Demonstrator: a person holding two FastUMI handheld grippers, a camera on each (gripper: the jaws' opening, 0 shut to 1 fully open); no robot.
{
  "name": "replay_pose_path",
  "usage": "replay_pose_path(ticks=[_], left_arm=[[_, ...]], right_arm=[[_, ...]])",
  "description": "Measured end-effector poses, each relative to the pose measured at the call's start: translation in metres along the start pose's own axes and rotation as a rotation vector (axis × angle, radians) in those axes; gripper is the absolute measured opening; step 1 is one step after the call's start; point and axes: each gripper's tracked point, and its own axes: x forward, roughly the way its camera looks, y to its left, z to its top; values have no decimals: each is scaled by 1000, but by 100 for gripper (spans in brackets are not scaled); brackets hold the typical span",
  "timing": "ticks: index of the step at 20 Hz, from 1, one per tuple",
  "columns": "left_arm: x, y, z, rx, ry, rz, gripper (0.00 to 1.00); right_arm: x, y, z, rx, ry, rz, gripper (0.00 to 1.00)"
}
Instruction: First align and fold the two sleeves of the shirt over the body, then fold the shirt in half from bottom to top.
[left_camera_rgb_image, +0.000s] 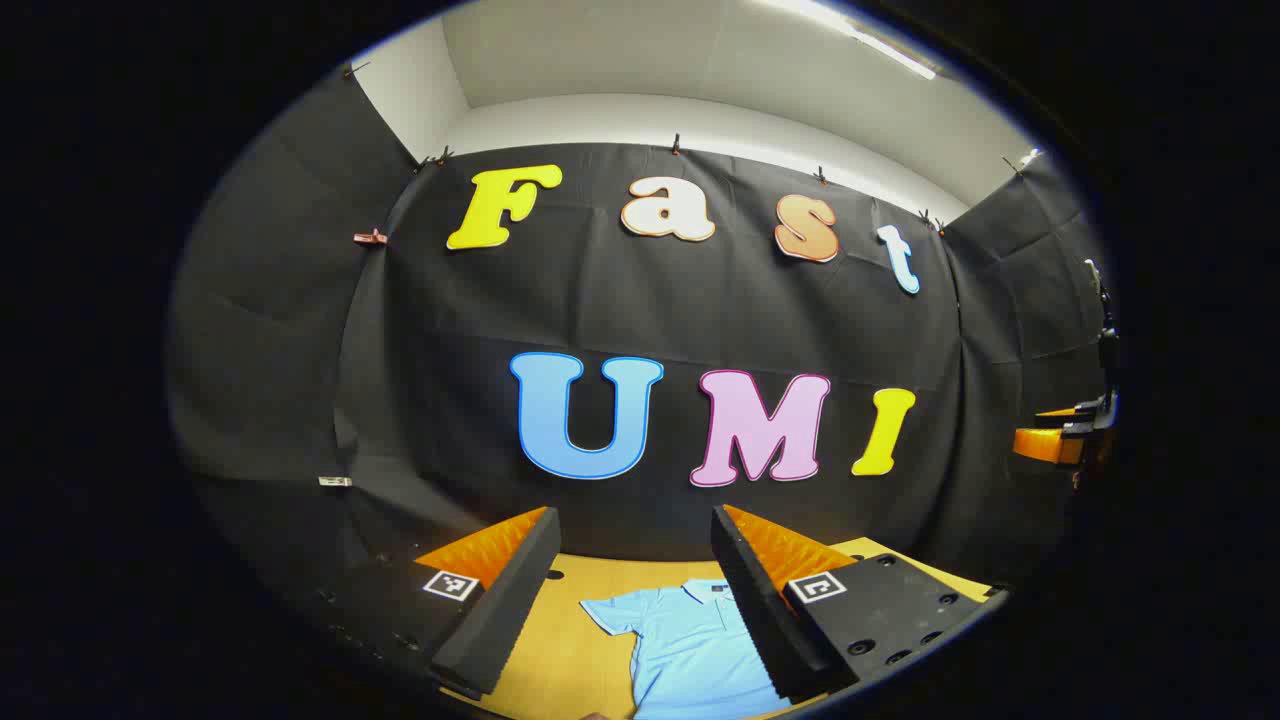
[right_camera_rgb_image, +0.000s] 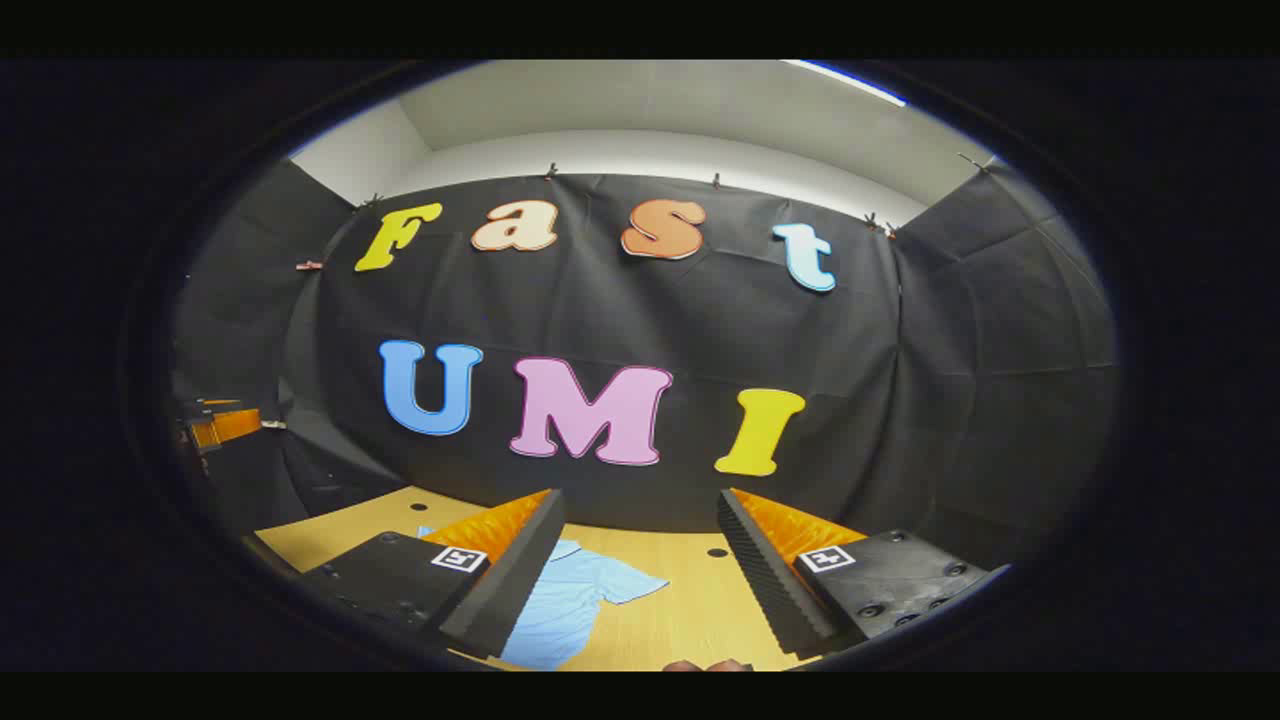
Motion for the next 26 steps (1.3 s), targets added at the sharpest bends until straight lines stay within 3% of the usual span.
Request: replay_pose_path(ticks=[12,21,26], left_arm=[[8,11,-4,-8,10,-13,97],[4,32,-1,-10,-13,15,96],[7,48,-4,11,-8,51,97]], right_arm=[[5,-8,-2,-36,23,-71,97],[38,7,-1,-71,35,-33,97],[91,14,-9,-88,83,65,97]])
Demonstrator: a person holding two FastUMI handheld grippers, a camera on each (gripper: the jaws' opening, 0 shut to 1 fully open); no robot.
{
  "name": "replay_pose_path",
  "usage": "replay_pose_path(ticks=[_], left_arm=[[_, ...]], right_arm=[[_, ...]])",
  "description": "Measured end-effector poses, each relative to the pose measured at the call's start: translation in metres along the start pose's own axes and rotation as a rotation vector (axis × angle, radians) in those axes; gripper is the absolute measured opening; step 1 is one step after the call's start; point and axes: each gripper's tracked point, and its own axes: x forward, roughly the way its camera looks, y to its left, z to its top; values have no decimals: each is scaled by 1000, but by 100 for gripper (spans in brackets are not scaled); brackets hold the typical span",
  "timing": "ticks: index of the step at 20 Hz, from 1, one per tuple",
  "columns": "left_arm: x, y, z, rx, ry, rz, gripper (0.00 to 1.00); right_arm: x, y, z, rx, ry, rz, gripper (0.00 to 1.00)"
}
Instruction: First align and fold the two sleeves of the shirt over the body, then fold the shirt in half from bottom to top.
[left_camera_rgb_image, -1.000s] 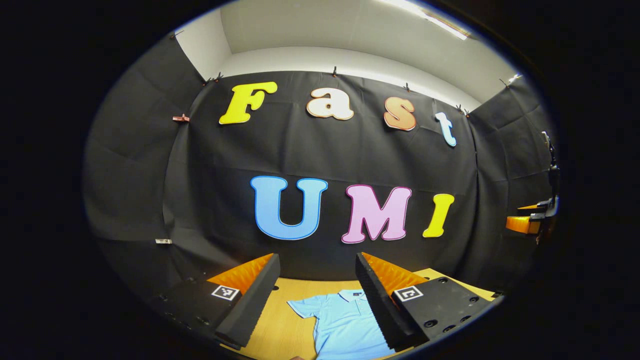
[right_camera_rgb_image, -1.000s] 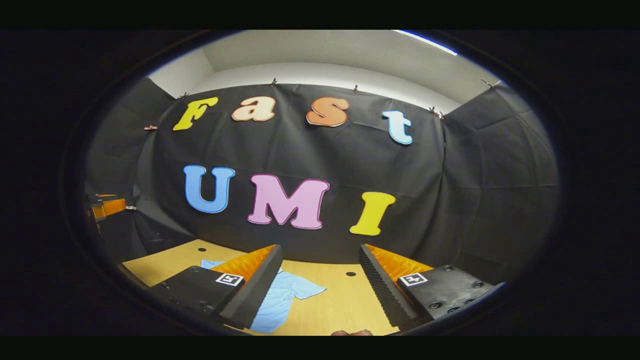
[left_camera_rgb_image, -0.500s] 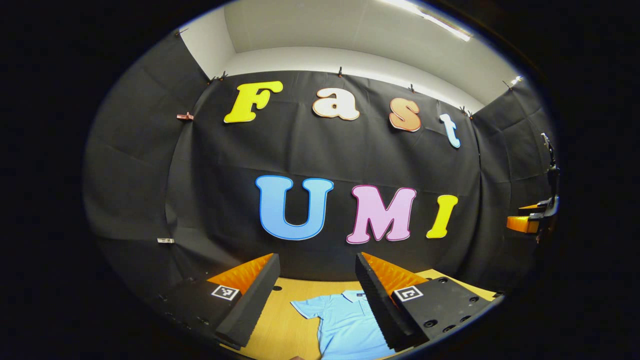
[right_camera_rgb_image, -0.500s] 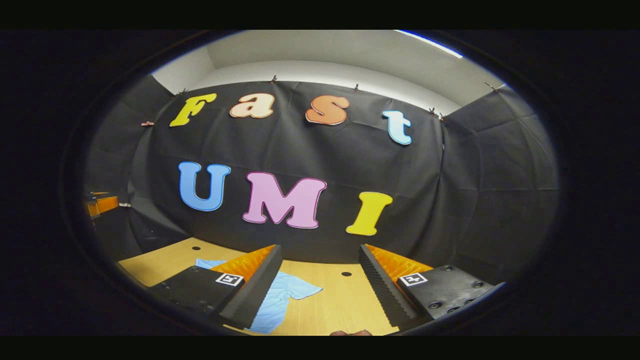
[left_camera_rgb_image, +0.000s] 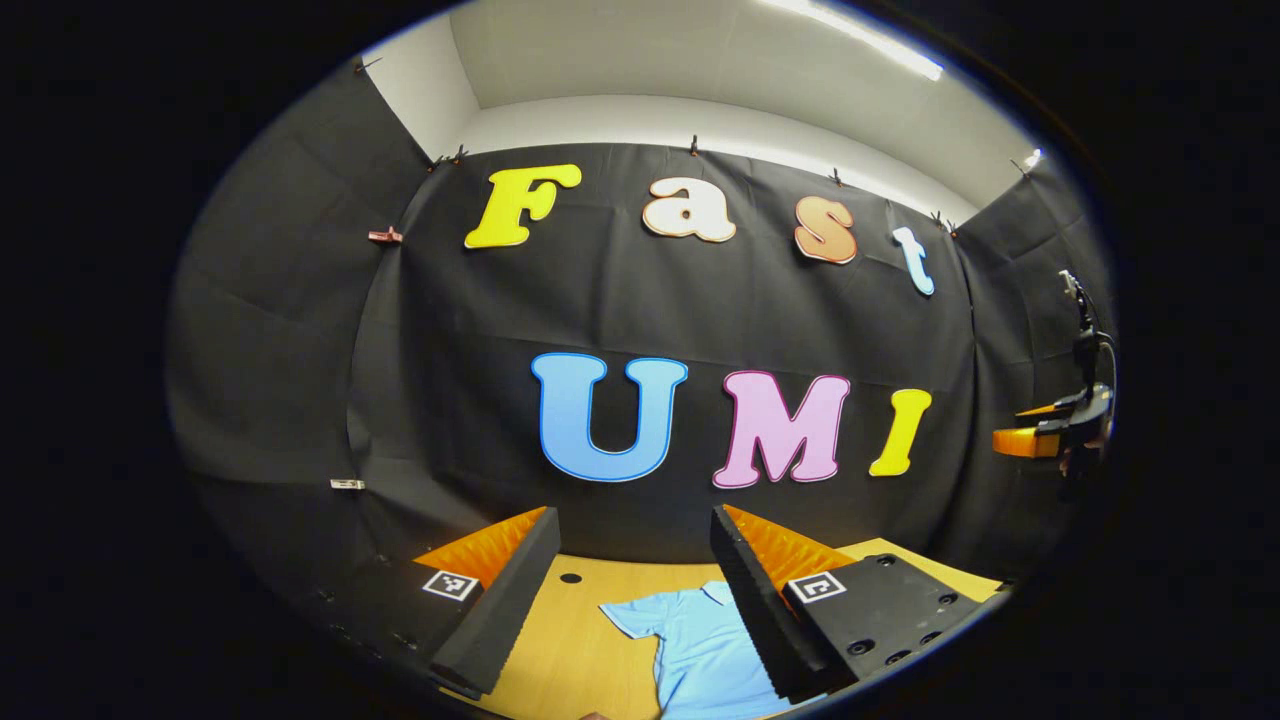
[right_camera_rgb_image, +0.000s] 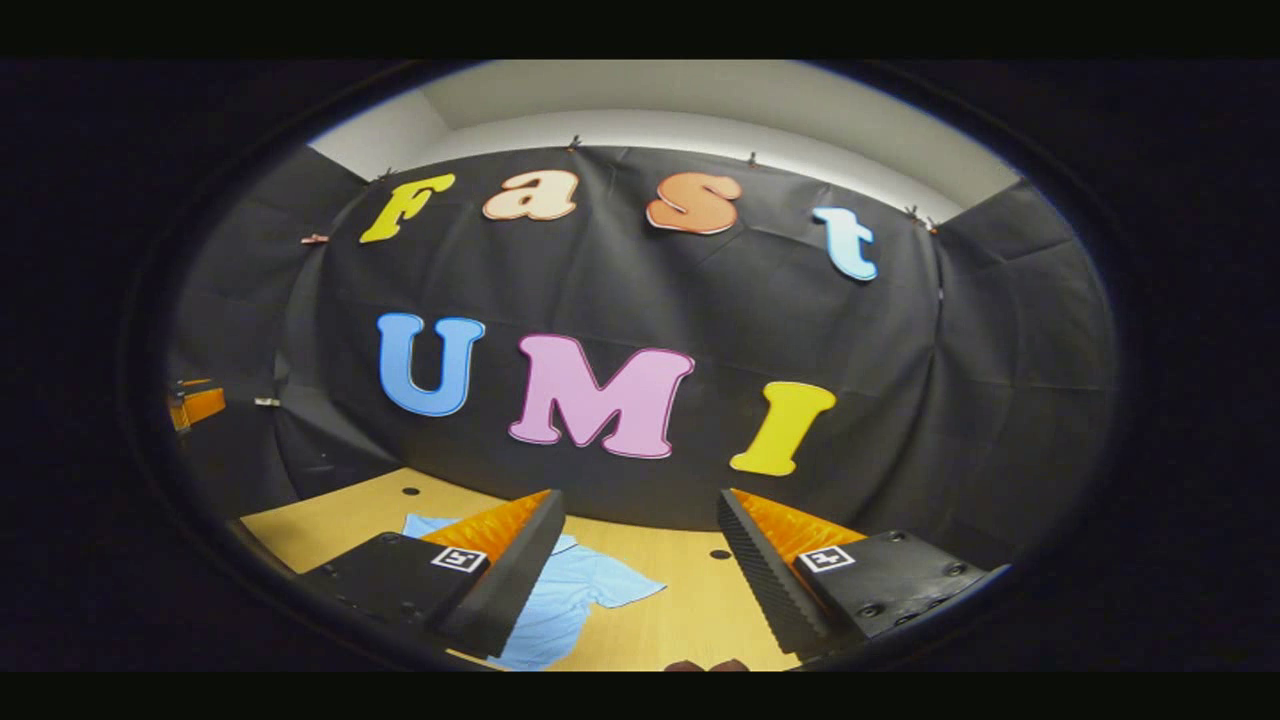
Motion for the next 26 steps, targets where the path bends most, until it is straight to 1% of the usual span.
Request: replay_pose_path(ticks=[2,3,4,6,8,10,12,13,15,17,19,20,24,26], left_arm=[[7,2,-5,-6,13,17,96],[10,0,-8,-13,23,13,96],[14,-2,-10,-22,31,15,96],[21,-4,-12,-14,30,37,97],[32,-7,-13,17,29,68,97],[48,-14,-14,27,43,88,96],[67,-30,-21,8,68,80,96],[78,-34,-26,-5,80,91,96],[95,-43,-31,-19,101,123,97],[107,-50,-42,-17,127,159,97],[114,-59,-59,-19,173,164,96],[116,-60,-69,-21,200,167,97],[129,-50,-82,-44,250,160,96],[132,-37,-84,-39,266,174,97]], right_arm=[[32,-4,-4,-18,6,22,96],[50,-4,-11,-18,13,39,96],[74,-1,-28,-17,45,72,96],[109,7,-63,-29,108,138,96],[149,14,-111,-53,192,202,97],[189,17,-173,-69,308,264,97],[220,21,-236,-64,423,316,97],[234,23,-267,-56,469,343,97],[252,18,-315,-26,545,378,98],[265,11,-364,10,638,370,97],[276,9,-413,25,721,356,97],[279,8,-431,29,756,349,97],[278,0,-469,62,864,303,98],[275,5,-488,79,912,287,98]])
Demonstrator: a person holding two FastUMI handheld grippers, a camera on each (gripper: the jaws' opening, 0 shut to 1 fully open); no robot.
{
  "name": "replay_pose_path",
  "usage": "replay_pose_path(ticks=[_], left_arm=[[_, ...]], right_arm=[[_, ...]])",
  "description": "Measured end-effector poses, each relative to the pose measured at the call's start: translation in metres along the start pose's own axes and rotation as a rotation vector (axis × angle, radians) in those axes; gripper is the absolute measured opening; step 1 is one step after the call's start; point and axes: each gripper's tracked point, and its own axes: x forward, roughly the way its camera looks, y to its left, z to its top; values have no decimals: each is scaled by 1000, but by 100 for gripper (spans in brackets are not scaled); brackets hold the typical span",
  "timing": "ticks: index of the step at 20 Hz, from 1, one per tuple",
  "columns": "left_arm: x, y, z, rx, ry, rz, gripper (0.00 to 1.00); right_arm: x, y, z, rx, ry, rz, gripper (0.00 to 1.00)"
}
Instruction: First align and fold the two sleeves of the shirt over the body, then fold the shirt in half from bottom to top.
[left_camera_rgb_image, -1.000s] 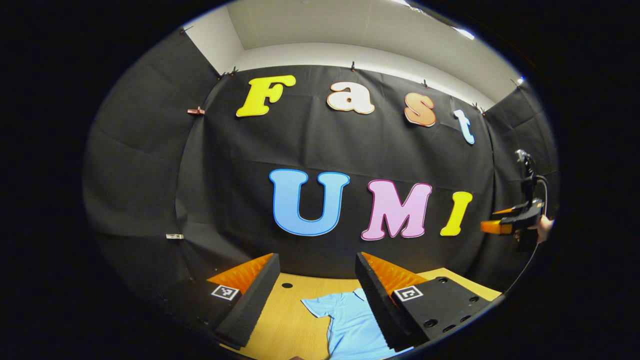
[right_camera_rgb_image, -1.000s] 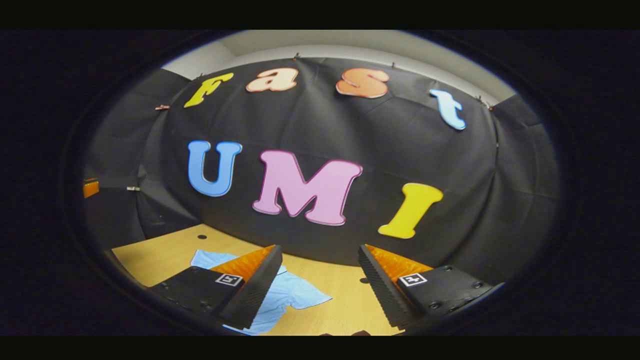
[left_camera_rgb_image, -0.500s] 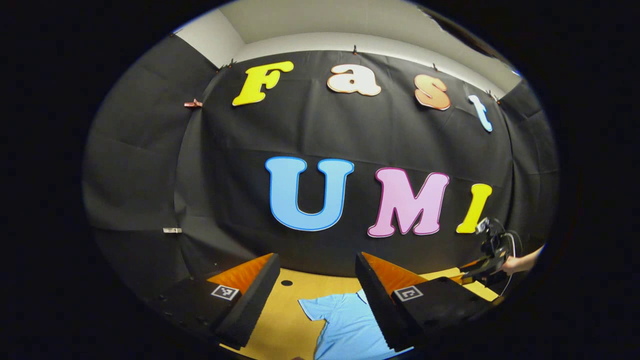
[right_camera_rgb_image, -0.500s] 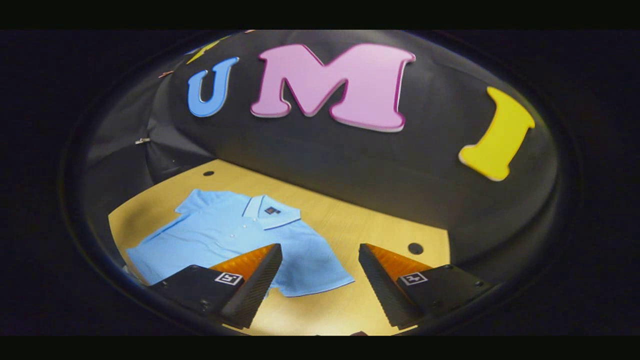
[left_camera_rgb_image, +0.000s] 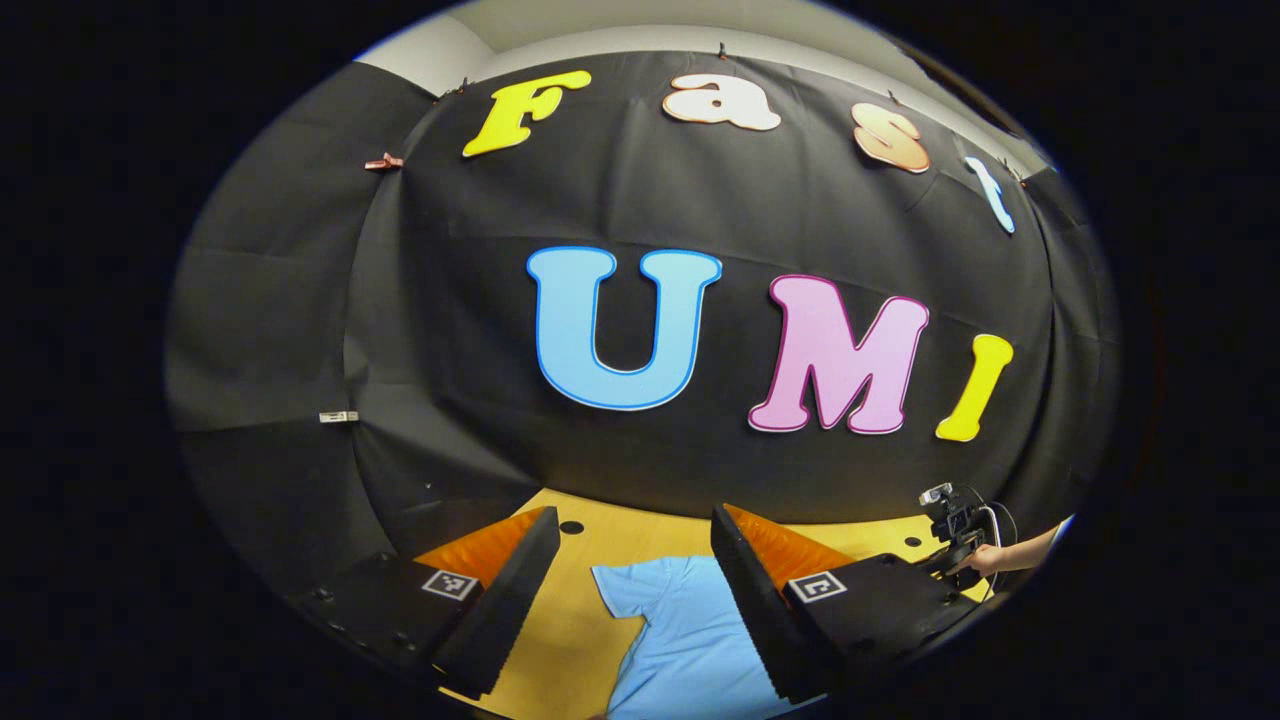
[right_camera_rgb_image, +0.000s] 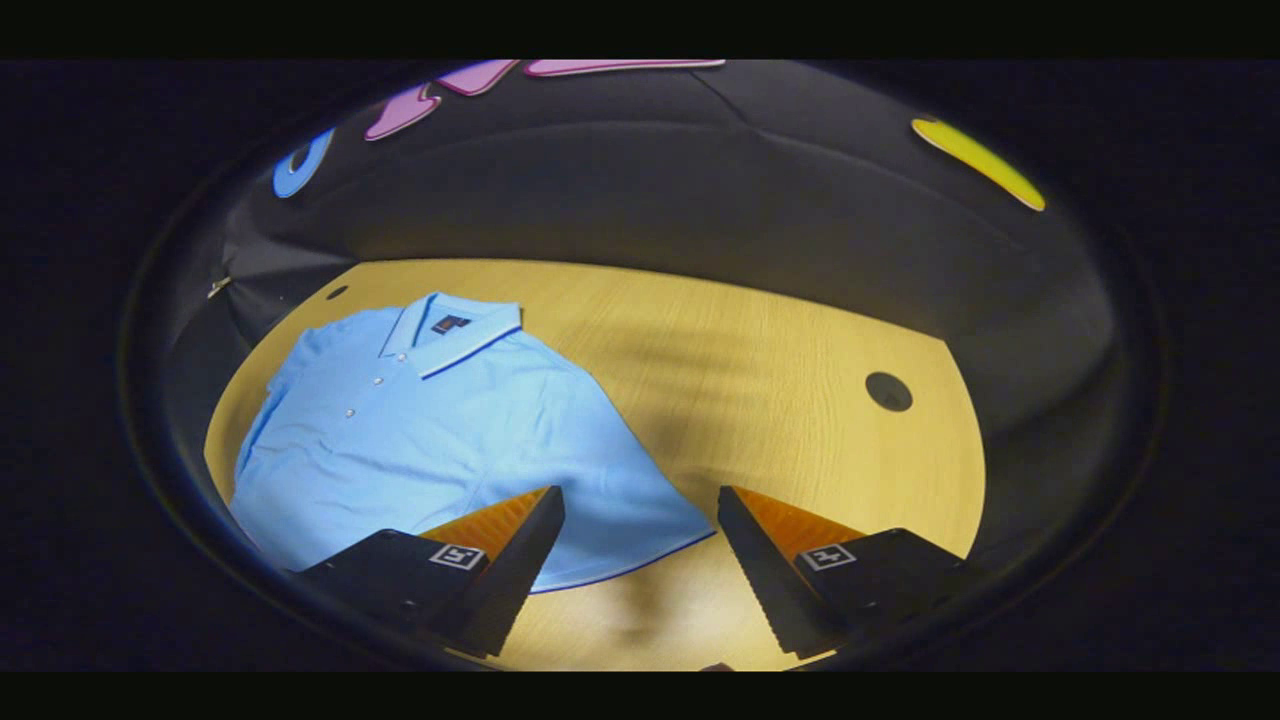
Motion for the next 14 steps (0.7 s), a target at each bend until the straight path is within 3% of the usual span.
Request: replay_pose_path(ticks=[2,4,8,9,10,11,12,14], left_arm=[[2,9,3,-1,-5,-4,97],[8,17,-7,-11,18,-3,97],[20,28,-17,-65,45,-2,97],[21,33,-15,-72,42,3,96],[22,37,-17,-76,40,9,97],[24,40,-19,-79,41,12,97],[27,43,-20,-80,44,10,97],[36,44,-29,-56,43,-21,97]], right_arm=[[12,-4,-19,9,59,-22,98],[23,-5,-13,53,33,-39,93],[14,2,-5,22,14,-83,12],[11,9,0,2,3,-76,6],[6,19,10,-11,-30,-50,12],[-3,31,23,-18,-64,-18,7],[-12,48,35,-22,-93,25,12],[-26,83,55,-35,-130,117,7]])
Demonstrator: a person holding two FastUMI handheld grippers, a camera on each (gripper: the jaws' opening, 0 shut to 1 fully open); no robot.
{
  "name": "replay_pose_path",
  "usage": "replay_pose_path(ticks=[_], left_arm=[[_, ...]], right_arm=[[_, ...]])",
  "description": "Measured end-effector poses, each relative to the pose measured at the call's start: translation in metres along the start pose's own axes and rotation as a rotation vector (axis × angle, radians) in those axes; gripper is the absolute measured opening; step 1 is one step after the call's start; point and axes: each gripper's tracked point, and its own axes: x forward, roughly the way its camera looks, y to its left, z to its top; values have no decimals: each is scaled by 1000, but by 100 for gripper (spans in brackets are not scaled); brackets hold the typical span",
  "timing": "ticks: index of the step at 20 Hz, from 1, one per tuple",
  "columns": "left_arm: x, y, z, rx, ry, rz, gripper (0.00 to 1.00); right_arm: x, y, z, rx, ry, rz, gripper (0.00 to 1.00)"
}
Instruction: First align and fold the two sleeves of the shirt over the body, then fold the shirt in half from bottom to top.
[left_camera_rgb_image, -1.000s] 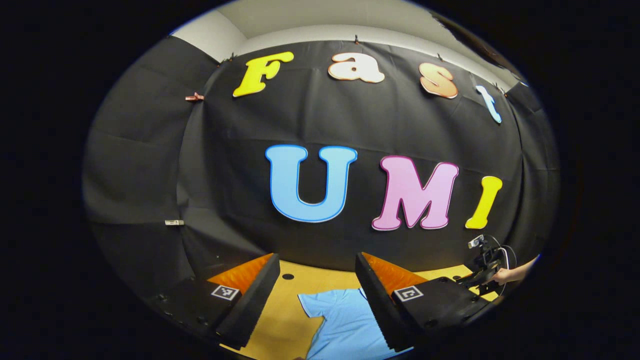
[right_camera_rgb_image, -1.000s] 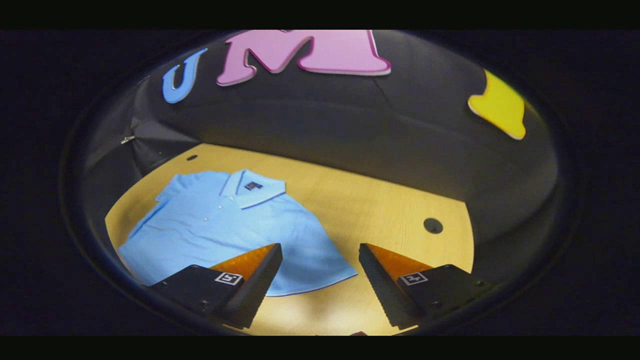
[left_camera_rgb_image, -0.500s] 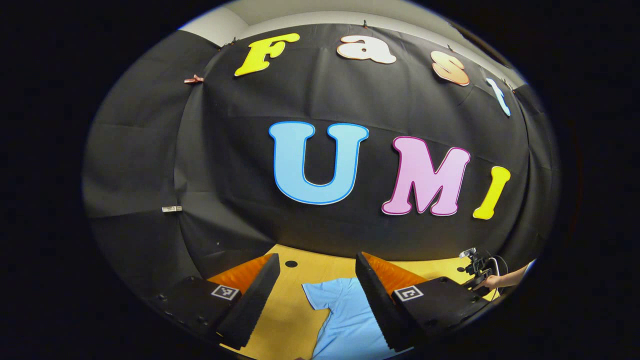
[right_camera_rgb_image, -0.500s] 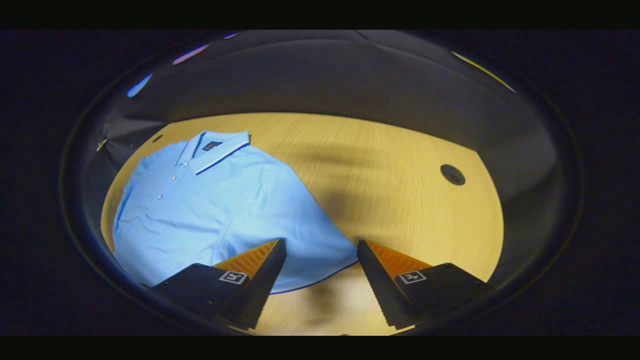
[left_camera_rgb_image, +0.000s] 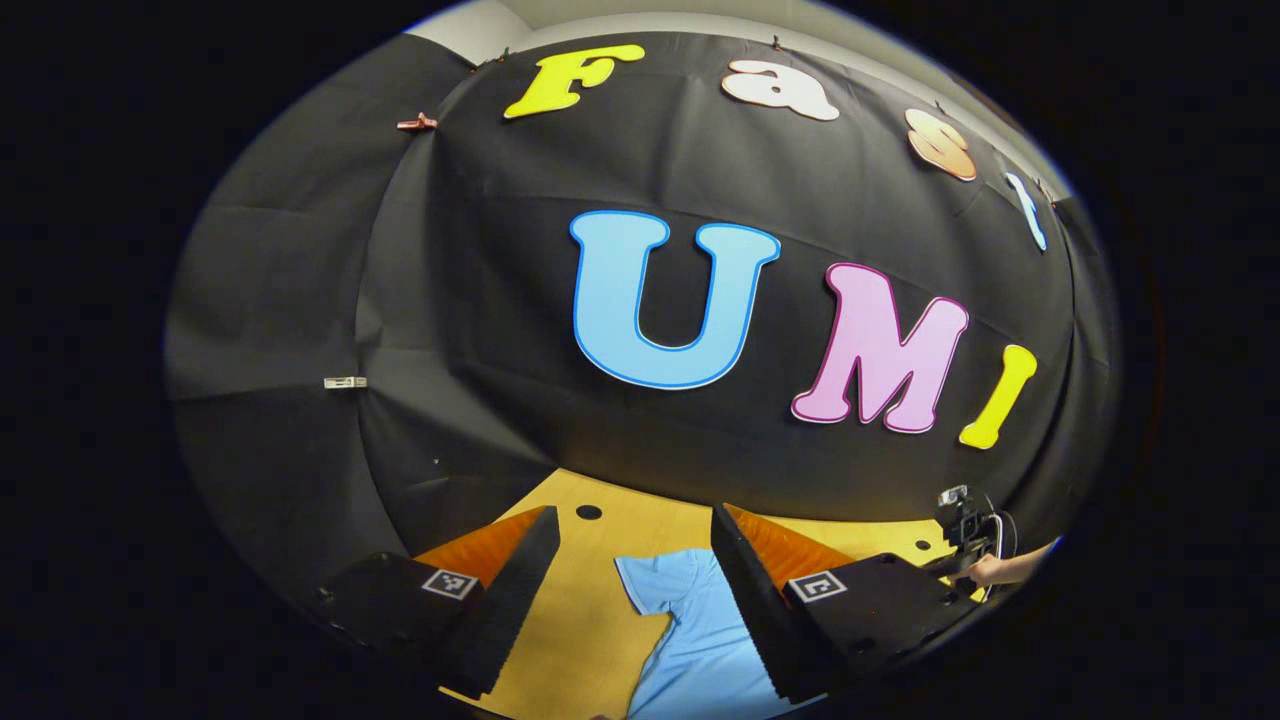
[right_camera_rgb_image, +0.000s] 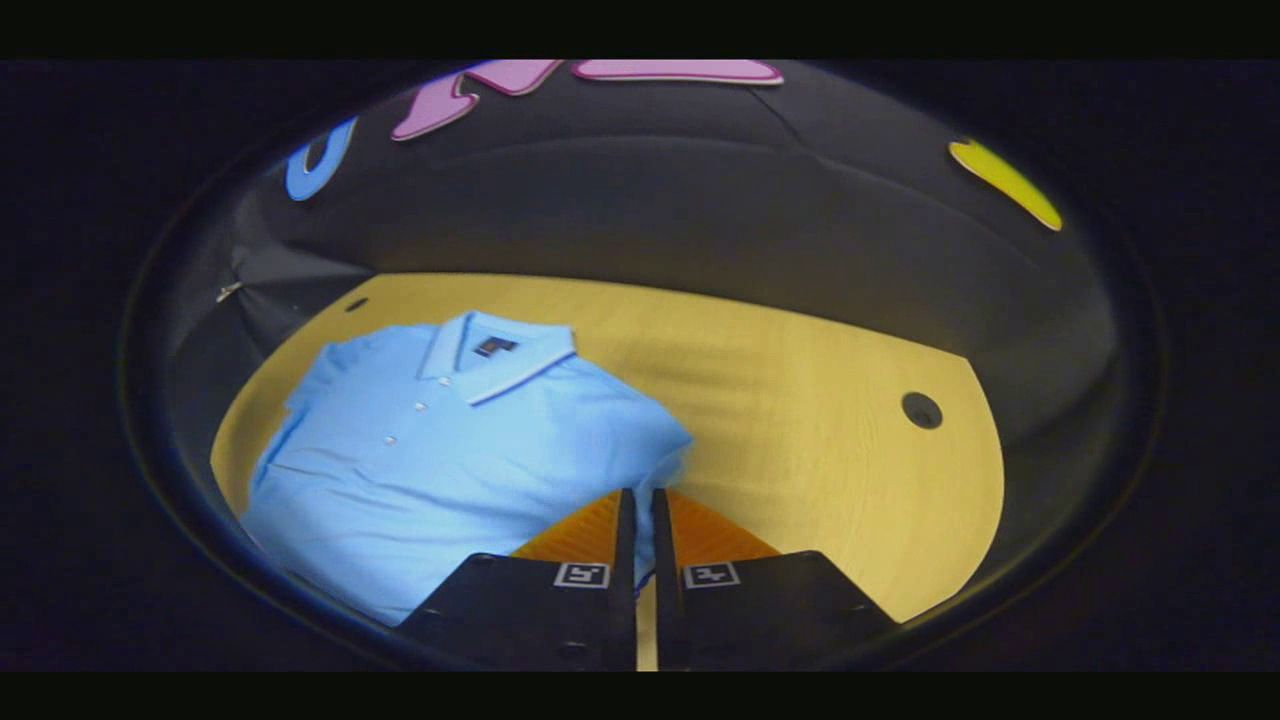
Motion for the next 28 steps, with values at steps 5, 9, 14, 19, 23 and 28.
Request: replay_pose_path(ticks=[5,9,14,19,23,28], left_arm=[[35,-3,-49,54,108,-59,97],[63,-18,-77,80,159,-110,97],[118,-22,-108,49,226,-144,97],[200,-4,-152,60,342,-93,97],[258,8,-214,89,525,-47,97],[295,-3,-272,141,676,-66,97]], right_arm=[[18,63,1,1,19,113,12],[42,85,-32,89,117,148,68],[11,84,-3,80,7,151,98],[-54,72,17,82,-109,131,98],[-90,44,-10,127,-119,75,98],[-113,9,-48,233,-92,-2,98]])
